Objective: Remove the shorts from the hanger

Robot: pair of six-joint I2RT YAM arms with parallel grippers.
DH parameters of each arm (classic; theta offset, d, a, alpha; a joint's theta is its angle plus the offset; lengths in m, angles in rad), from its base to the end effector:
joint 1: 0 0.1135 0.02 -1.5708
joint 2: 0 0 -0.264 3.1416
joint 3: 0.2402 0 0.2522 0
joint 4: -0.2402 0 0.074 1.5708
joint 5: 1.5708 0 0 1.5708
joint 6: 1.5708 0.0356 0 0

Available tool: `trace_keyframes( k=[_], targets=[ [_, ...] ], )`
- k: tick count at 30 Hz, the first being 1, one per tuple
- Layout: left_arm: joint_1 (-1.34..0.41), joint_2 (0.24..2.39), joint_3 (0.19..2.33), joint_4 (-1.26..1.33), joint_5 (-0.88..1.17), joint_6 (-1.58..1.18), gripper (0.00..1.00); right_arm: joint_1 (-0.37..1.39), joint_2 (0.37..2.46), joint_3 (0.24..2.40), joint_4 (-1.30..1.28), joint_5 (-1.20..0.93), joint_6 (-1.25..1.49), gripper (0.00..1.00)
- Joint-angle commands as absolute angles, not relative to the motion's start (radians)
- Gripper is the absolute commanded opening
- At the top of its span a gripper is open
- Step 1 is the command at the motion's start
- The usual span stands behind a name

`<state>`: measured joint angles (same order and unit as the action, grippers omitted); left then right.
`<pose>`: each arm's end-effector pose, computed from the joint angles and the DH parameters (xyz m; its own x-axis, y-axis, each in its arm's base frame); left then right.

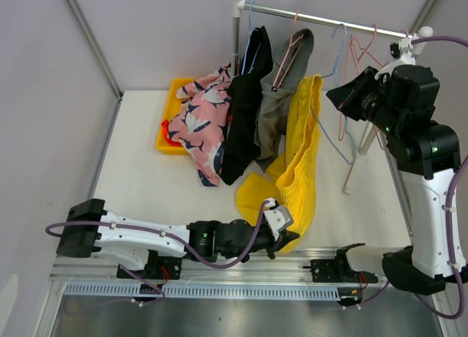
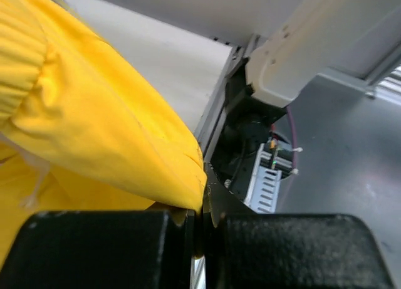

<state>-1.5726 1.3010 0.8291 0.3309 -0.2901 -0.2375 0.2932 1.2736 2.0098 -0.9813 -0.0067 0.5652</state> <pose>0.0096 -0.3022 0.2948 -0.2253 0.0704 -0.9717 0.9319 0.3066 -0.1939 0.1821 0.0552 0.5483 -0.3543 0.4525 -0.8184 -0.1249 0.8444 0.5210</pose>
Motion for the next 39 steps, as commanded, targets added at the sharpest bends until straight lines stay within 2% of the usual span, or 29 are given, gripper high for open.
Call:
trace_keyframes(
  k=[1,8,12,15,20,24,25,28,31,33,35,37,39],
  targets=[
    [-1.572,1.350,0.977,0.263,-0.362,-0.229,0.00,0.293,1.154,1.939,-0.833,-0.001,0.633,0.00],
    [-1.269,1.569,1.502,-0.093,-0.390,-0.267,0.00,0.334,0.890,1.691,-0.933,-0.087,0.797,0.00],
    [-1.192,1.695,1.756,-0.294,-0.396,-0.272,0.00,0.333,0.847,1.721,-1.015,-0.074,0.795,0.00],
    [-1.218,1.627,1.781,-0.379,-0.432,-0.270,0.00,0.334,0.900,1.854,-1.087,-0.032,0.747,0.00],
    [-1.452,1.347,1.574,-0.450,-0.734,-0.284,0.00,0.334,1.014,1.973,-1.075,0.081,0.640,0.00],
    [-1.447,1.186,1.624,-0.624,-0.894,-0.286,0.00,0.330,1.133,2.028,-1.017,0.103,0.569,0.00],
    [-1.393,1.161,1.661,-0.636,-0.908,-0.232,0.00,0.325,1.187,2.046,-0.999,0.103,0.548,0.00],
    [-1.231,1.105,1.776,-0.632,-0.813,-0.114,0.00,0.289,1.267,2.123,-0.980,0.095,0.523,0.00],
    [-0.912,1.162,1.961,-0.620,-0.651,-0.014,0.00,0.218,1.333,2.135,-0.930,0.045,0.511,0.00],
    [-0.809,1.286,2.122,-0.640,-0.499,0.050,0.00,0.177,1.367,2.132,-0.913,-0.020,0.515,0.00],
    [-0.703,1.470,2.410,-0.672,-0.401,0.095,0.00,0.135,1.381,2.108,-0.887,-0.061,0.523,0.00],
    [-0.618,1.573,2.600,-0.654,-0.345,0.117,0.00,0.111,1.376,2.042,-0.842,-0.083,0.525,0.00],
    [-0.546,1.606,2.580,-0.562,-0.281,0.080,0.00,0.101,1.359,1.993,-0.810,-0.098,0.531,0.00]
  ],
)
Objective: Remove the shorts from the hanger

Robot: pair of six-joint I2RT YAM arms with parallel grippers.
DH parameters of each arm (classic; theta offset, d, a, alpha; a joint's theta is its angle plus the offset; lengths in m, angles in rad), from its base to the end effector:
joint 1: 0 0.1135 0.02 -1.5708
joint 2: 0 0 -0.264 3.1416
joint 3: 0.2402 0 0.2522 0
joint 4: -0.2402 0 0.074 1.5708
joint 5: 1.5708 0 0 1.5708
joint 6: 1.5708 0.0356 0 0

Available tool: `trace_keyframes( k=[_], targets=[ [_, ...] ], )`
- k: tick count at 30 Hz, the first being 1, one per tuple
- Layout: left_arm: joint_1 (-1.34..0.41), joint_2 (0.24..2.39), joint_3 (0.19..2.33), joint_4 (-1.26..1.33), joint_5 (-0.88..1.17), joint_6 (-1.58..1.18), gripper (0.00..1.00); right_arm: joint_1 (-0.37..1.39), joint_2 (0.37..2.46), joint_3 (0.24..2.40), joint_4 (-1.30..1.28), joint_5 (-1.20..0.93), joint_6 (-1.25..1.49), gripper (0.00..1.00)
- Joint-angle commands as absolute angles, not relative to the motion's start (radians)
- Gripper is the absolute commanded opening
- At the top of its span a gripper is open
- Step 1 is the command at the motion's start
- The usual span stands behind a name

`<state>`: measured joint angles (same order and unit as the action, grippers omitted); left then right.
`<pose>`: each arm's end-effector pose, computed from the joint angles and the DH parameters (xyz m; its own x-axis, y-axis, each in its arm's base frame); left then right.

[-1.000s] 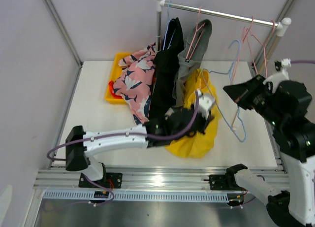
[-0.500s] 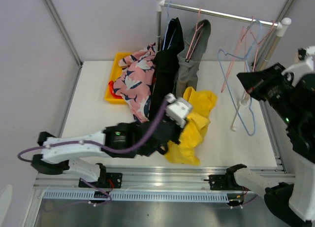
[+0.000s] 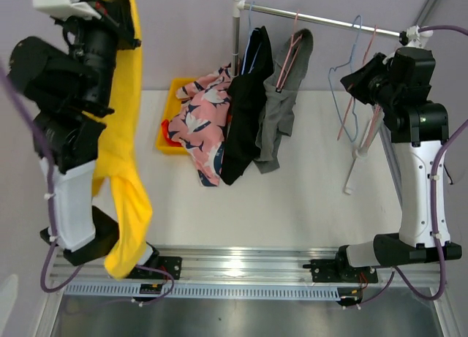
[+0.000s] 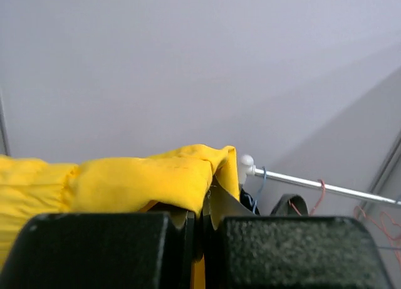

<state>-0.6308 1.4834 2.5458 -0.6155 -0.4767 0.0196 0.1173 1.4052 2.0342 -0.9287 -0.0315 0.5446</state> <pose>0.1381 -0.0806 0.6653 0.3527 -0.2360 -0.9055 0.1830 0.9664 -0.1806 0.2422 0.0297 0.5342 -0.3269 0.4829 -0.8124 0.0263 0.8639 0.5029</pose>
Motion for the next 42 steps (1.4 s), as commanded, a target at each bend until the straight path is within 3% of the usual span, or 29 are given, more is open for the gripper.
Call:
trace_keyframes(
  k=[1,7,10,12,15,16,17,18,23,29,30,37,42],
  targets=[
    [-0.482,1.617,2.504,-0.460,-0.202,0.065,0.00,0.095,1.356,1.970,-0.786,-0.104,0.529,0.00],
    [-0.299,1.827,2.599,-0.358,0.076,-0.149,0.03,0.066,1.331,1.839,-0.712,-0.150,0.526,0.00],
    [-0.295,1.890,2.521,-0.272,0.077,-0.114,0.06,0.064,1.335,1.803,-0.686,-0.167,0.525,0.00],
    [-0.293,1.931,2.487,-0.220,0.025,-0.078,0.12,0.066,1.335,1.786,-0.680,-0.173,0.525,0.00],
    [-0.269,2.008,2.474,-0.256,-0.055,-0.113,0.46,0.064,1.324,1.767,-0.673,-0.187,0.526,0.00],
    [-0.265,2.017,2.465,-0.268,-0.063,-0.121,0.81,0.064,1.312,1.763,-0.672,-0.189,0.526,0.00],
    [-0.265,2.019,2.454,-0.282,-0.081,-0.129,0.96,0.064,1.307,1.760,-0.672,-0.189,0.526,0.00],
    [-0.264,2.016,2.441,-0.296,-0.103,-0.149,0.99,0.064,1.301,1.758,-0.670,-0.187,0.526,0.00],
    [-0.276,1.930,2.324,-0.419,-0.077,-0.195,0.99,0.064,1.307,1.808,-0.669,-0.193,0.538,0.00],
    [-0.298,1.643,1.970,-0.535,-0.097,-0.219,0.99,0.064,1.396,1.946,-0.681,-0.176,0.537,0.00],
    [-0.299,1.606,1.824,-0.540,-0.089,-0.225,0.99,0.064,1.411,1.968,-0.689,-0.169,0.531,0.00],
    [-0.310,1.166,1.234,-0.307,0.017,-0.302,0.99,0.055,1.532,2.063,-0.673,-0.112,0.535,0.00],
    [-0.325,1.049,1.131,-0.311,0.080,-0.293,0.99,0.054,1.577,2.017,-0.650,-0.072,0.554,0.00]
  ],
)
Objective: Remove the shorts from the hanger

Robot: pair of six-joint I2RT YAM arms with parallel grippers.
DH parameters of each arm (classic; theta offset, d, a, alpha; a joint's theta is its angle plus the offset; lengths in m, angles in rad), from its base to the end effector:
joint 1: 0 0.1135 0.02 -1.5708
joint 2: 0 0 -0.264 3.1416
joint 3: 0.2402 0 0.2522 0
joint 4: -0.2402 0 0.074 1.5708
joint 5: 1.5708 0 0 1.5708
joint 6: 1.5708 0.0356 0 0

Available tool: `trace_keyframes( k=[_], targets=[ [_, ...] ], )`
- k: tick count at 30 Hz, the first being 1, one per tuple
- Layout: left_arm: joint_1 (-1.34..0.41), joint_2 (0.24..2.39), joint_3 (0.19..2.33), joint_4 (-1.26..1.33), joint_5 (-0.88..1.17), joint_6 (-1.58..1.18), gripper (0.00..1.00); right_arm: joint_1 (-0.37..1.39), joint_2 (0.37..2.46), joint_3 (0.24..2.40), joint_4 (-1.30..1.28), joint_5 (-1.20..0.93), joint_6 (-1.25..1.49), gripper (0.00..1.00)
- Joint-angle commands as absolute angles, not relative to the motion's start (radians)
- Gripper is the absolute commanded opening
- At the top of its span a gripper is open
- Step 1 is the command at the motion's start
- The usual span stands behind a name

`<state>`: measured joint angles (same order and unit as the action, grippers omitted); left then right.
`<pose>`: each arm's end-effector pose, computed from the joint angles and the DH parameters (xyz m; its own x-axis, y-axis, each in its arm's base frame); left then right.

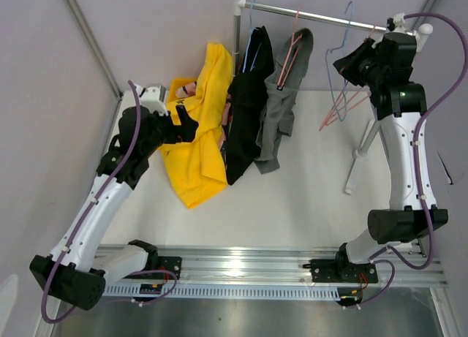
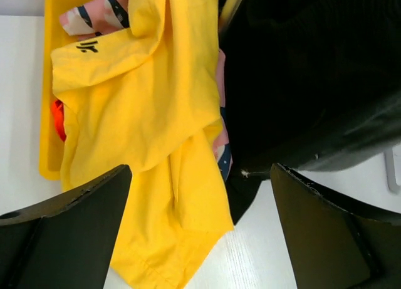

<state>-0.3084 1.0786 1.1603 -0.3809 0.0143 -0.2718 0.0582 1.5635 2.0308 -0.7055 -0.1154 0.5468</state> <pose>0.2278 -0.0731 0.3936 -0.3555 -0.1685 -0.9194 0.2295 0.9378 -0.2606 0.3152 0.0225 0.5156 -0.2893 0.5005 -0.8159 -0.0223 0.8487 0.5285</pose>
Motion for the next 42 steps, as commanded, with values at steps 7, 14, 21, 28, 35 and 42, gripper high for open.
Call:
trace_keyframes(
  k=[7,14,21,28,35,42],
  targets=[
    [-0.328,0.994,1.088,-0.318,0.060,-0.255,0.99,0.055,1.491,1.887,-0.634,-0.058,0.566,0.00],
    [-0.328,1.000,1.059,-0.311,0.083,-0.250,0.99,0.055,1.254,1.718,-0.675,-0.042,0.542,0.74],
    [-0.328,0.988,1.014,-0.290,0.089,-0.252,0.99,0.055,1.141,1.799,-0.791,0.103,0.502,0.99],
    [-0.328,0.982,0.970,-0.268,0.087,-0.253,0.99,0.161,1.190,1.830,-0.588,-0.046,0.560,0.94],
    [-0.328,0.963,0.953,-0.273,0.083,-0.259,0.99,0.324,1.457,1.977,-0.557,0.012,0.474,0.88],
    [-0.328,0.942,0.953,-0.275,0.103,-0.270,0.99,0.330,1.600,1.988,-0.499,0.025,0.508,0.77]
  ],
)
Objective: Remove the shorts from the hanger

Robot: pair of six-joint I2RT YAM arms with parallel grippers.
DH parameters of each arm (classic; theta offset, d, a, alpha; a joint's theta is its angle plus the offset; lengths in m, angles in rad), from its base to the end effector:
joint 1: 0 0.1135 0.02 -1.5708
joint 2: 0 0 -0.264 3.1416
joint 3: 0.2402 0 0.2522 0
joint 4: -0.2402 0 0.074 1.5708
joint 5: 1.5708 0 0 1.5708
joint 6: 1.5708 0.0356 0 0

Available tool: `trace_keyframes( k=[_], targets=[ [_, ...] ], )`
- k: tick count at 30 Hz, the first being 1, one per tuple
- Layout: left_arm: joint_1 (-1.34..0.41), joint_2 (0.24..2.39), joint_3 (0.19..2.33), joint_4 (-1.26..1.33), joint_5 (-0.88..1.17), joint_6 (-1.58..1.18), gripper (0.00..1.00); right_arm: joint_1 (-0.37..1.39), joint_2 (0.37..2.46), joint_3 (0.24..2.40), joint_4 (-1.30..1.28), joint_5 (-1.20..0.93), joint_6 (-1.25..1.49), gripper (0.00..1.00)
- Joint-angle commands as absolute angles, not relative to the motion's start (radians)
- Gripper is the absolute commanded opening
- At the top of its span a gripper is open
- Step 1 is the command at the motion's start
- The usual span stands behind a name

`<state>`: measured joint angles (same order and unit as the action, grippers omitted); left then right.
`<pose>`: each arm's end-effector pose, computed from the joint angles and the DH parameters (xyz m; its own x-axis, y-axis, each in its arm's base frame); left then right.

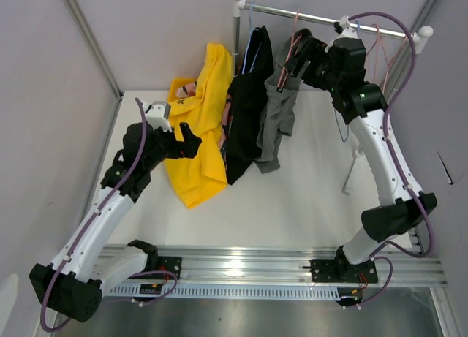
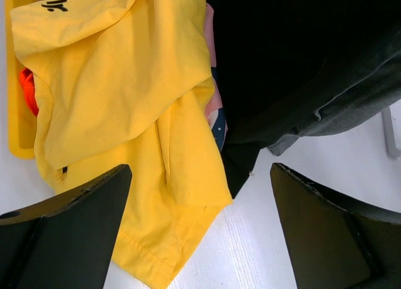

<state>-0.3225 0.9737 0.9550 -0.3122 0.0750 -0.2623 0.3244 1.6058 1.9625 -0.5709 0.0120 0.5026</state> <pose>0.2089 -0.0726 0.3517 -0.3970 -0.1400 -0.9071 0.2903 0.9184 -0.2687 0.3271 0.1095 0.4958 -0.3247 0.3990 -0.8575 -0.1725 0.8665 0.4685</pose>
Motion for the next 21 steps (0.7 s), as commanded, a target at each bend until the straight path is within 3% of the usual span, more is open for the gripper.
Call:
trace_keyframes(
  k=[1,13,15,16,18,19,21],
  targets=[
    [-0.328,0.940,0.953,-0.275,0.112,-0.271,0.99,0.331,1.612,1.990,-0.492,0.029,0.509,0.76],
    [-0.333,0.922,0.937,-0.270,0.150,-0.287,0.99,0.350,1.767,2.008,-0.402,0.038,0.545,0.67],
    [-0.334,0.919,0.937,-0.268,0.147,-0.287,0.99,0.354,1.789,2.022,-0.397,0.040,0.549,0.54],
    [-0.334,0.917,0.936,-0.267,0.146,-0.287,0.99,0.359,1.811,2.042,-0.400,0.044,0.551,0.39],
    [-0.334,0.916,0.934,-0.267,0.146,-0.287,0.99,0.367,1.828,2.059,-0.402,0.049,0.557,0.24],
    [-0.337,0.916,0.934,-0.265,0.147,-0.287,0.99,0.373,1.835,2.068,-0.405,0.054,0.557,0.09],
    [-0.339,0.919,0.934,-0.267,0.152,-0.287,0.99,0.379,1.845,2.083,-0.414,0.067,0.563,0.00]
  ],
)
